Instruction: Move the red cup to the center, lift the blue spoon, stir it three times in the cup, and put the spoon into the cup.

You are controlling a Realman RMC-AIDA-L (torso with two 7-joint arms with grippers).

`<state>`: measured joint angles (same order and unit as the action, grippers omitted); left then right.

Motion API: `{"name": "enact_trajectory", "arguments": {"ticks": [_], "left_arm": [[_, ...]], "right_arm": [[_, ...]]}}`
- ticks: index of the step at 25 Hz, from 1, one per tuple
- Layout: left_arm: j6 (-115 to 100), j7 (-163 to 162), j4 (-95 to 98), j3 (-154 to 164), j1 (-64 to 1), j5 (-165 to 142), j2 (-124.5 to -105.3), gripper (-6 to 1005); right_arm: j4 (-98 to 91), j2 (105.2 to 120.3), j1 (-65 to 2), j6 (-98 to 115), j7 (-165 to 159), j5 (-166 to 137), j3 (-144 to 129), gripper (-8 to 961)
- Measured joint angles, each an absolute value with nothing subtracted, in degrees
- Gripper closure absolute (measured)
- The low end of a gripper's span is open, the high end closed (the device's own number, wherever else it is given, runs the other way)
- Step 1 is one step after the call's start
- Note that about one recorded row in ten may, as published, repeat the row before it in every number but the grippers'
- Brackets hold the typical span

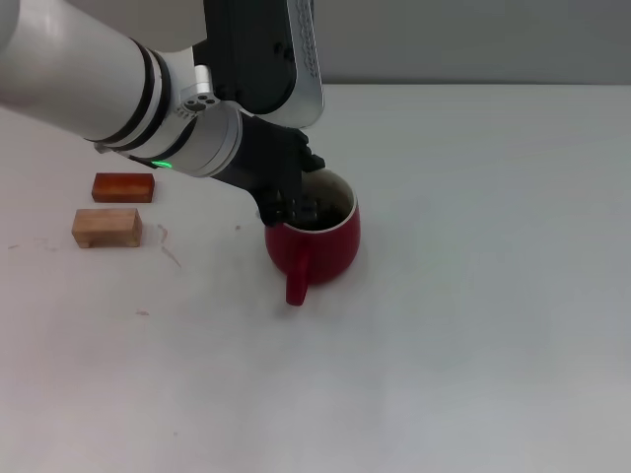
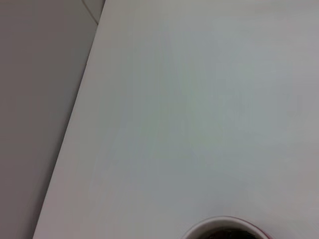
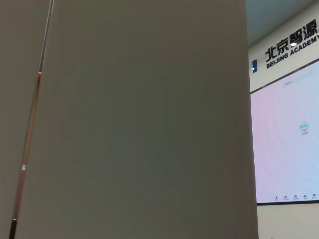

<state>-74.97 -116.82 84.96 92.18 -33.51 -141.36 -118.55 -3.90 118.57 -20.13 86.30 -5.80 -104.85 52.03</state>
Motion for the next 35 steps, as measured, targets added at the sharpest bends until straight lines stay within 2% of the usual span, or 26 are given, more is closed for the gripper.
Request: {"name": "enact_trajectory", "arguments": {"ticks": [6, 13, 18, 29, 35], "left_arm": [[-73.27, -116.49, 88.30, 85.98, -31.75, -137.45, -118.45, 448], [-66.70, -106.89, 84.18, 70.50, -27.59, -111.03, -118.28, 449], [-64.75, -90.75, 63.32, 55.01, -27.30, -78.85, -118.19, 450], [-65.16, -47.53, 25.73, 44.34, -28.18, -33.76, -118.49, 452], [-64.86, -26.35, 16.65, 44.59, -29.62, -27.40, -118.56, 453]], "right_arm": [[-3.96, 118.55, -20.22, 86.30, -5.80, -104.80, 52.04, 411], [-4.03, 118.56, -20.17, 86.23, -5.80, -104.42, 52.48, 411], [-4.20, 118.52, -19.82, 86.24, -5.80, -104.20, 53.18, 411], [-5.04, 118.28, -19.69, 86.05, -5.80, -104.09, 58.89, 411], [-5.16, 117.54, -19.93, 84.41, -5.80, -104.05, 59.47, 411]]}}
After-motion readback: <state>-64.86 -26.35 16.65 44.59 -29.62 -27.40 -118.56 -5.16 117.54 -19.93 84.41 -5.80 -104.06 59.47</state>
